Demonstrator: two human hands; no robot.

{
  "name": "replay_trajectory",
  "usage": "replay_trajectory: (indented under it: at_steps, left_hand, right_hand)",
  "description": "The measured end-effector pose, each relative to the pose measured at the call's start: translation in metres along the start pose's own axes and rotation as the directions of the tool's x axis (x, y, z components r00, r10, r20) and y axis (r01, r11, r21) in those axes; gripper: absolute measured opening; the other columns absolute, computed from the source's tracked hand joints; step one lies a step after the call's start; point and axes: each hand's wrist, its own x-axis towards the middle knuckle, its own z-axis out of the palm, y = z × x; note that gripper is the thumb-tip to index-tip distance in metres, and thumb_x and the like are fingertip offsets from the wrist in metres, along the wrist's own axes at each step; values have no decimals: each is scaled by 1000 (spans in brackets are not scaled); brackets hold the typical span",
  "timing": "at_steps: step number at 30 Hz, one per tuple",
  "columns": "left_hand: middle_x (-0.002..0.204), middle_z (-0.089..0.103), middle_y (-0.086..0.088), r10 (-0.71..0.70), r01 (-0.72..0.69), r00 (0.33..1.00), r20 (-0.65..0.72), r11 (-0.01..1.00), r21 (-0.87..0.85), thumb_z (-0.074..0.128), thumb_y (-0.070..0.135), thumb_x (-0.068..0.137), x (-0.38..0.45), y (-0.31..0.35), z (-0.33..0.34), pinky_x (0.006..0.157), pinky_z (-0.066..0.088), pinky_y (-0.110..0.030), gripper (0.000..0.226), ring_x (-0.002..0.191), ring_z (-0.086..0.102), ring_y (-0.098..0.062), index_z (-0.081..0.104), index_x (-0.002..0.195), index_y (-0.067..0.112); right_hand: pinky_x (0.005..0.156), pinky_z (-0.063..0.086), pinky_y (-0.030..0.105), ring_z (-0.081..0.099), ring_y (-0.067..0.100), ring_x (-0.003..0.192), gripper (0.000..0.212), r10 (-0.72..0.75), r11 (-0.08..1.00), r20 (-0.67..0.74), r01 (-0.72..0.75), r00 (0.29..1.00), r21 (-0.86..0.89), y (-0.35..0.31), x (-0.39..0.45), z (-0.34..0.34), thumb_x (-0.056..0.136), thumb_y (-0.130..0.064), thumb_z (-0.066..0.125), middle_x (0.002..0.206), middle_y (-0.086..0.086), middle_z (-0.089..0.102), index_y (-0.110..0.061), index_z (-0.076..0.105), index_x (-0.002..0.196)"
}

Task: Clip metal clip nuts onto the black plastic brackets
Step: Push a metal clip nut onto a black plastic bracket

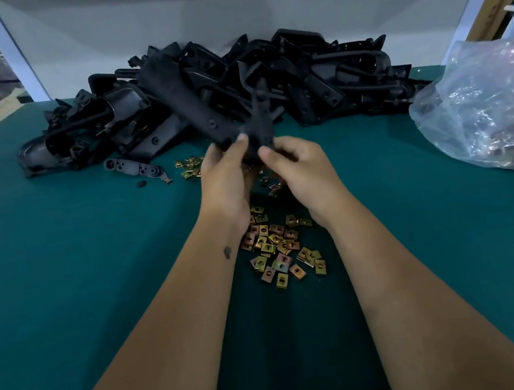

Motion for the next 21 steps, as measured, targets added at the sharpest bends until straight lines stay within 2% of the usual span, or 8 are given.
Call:
replay_trajectory:
  at_steps: [2, 6, 10, 12, 16, 17, 19, 21]
  left_hand:
    - [112, 72, -8, 78, -72, 992, -99, 996, 55, 52, 5, 101, 3, 1, -4, 85, 58, -31, 14, 100, 69, -21, 63, 109, 9]
    - [113, 65, -5, 90, -119, 955, -284, 989, -86, 45, 4, 104, 3, 6, -12, 82, 58, -32, 15, 103, 65, -22, 56, 102, 14]
    - [109, 61, -4, 1, -62, 944, -331, 983, -173, 45, 4, 104, -3, 3, -10, 67, 57, -25, 16, 92, 62, -18, 53, 100, 17]
    - [109, 63, -4, -51, 2, 947, -318, 988, -153, 47, 4, 103, -2, 4, -7, 61, 56, -24, 15, 93, 64, -18, 54, 100, 17]
    - [106, 64, -3, -66, 54, 968, -242, 997, -53, 47, 1, 101, 0, 4, 3, 61, 55, -25, 18, 91, 65, -17, 55, 105, 17]
    - [104, 63, 0, -35, 37, 969, -245, 999, 6, 49, 0, 100, 1, 4, 5, 64, 56, -26, 24, 90, 64, -15, 53, 116, 18]
    - [103, 57, 5, 94, -41, 964, -247, 976, 212, 53, -1, 97, 3, 1, 1, 71, 57, -25, 59, 85, 62, -6, 30, 143, 29]
    - [107, 58, 5, 255, -154, 952, -171, 879, 452, 54, -3, 95, 2, -2, -4, 65, 52, -12, 77, 76, 60, 3, 20, 146, 45]
  right_hand:
    - [67, 42, 0, 58, -18, 83, 15, -12, 990, -8, 11, 1000, -143, 2, -2, -2, 95, -26, 60, 84, -30, 67, -38, 68, 89]
    - [66, 35, 12, 51, -5, 86, 27, 125, 866, 19, -99, 992, -491, 8, -3, -18, 88, -14, 54, 97, -23, 52, -32, 67, 103]
    - [60, 35, 3, 46, -2, 77, 21, 86, 785, 95, -8, 992, -620, 8, -4, -21, 89, -10, 62, 93, -15, 48, -30, 68, 94]
    - [61, 33, -2, 47, -3, 74, 17, 32, 778, 65, 16, 997, -629, 10, -4, -22, 89, -10, 66, 90, -13, 51, -26, 68, 92]
    - [60, 36, 1, 49, -2, 70, 9, -9, 839, -41, -15, 999, -545, 13, -5, -21, 88, -13, 70, 81, -11, 55, -19, 64, 91]
    - [61, 37, 2, 51, -3, 69, 6, -17, 868, -64, -17, 998, -497, 13, -5, -20, 89, -13, 69, 79, -12, 56, -17, 64, 91]
    - [63, 40, 4, 53, -8, 67, 8, -49, 932, -135, -3, 990, -361, 11, -4, -18, 90, -11, 67, 79, -11, 59, -19, 65, 87]
    - [66, 44, 9, 55, -6, 67, 15, -27, 991, -232, -4, 972, -131, 9, -3, -17, 91, -9, 65, 79, -9, 63, -22, 66, 83]
